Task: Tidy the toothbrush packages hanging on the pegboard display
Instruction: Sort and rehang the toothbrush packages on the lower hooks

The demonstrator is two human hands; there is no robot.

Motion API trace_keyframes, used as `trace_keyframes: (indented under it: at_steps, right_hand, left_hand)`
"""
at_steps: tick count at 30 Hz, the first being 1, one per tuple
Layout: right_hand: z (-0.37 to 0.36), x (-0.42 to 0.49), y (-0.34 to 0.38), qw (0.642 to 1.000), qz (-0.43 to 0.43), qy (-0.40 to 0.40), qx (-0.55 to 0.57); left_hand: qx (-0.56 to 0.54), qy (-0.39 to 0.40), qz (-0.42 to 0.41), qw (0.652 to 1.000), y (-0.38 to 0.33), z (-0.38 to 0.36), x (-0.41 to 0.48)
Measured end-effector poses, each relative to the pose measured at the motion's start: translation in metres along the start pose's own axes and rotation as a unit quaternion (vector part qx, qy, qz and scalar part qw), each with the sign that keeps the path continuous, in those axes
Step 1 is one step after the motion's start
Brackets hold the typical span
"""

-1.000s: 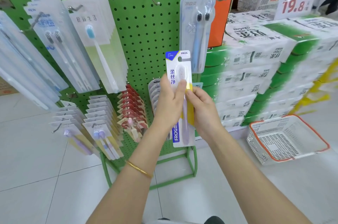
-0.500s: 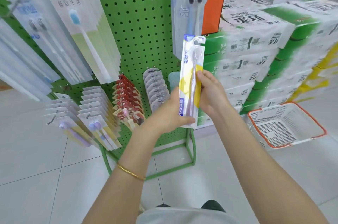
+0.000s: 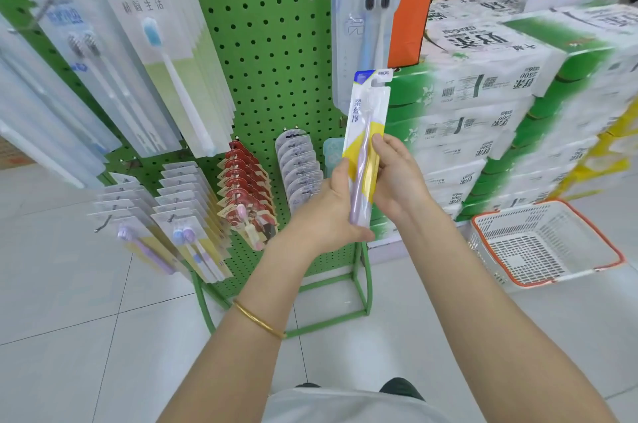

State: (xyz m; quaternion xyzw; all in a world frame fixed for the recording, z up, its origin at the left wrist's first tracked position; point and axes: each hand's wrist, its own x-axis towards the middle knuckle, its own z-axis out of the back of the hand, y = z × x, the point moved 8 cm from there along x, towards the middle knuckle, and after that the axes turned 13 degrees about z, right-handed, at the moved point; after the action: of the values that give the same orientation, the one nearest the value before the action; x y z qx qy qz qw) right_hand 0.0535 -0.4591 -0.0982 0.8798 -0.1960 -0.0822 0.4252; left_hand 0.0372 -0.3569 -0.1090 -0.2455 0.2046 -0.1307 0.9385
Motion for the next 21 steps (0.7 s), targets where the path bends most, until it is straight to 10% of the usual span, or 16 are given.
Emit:
trace_keyframes:
  at_steps: [21]
  right_hand:
    - [-0.009,0.006,0.012,0.969,0.042,0.105,-0.219]
  left_hand:
    - [-0.387,0.114,0.085,0.911,0.014,0.017,0.016]
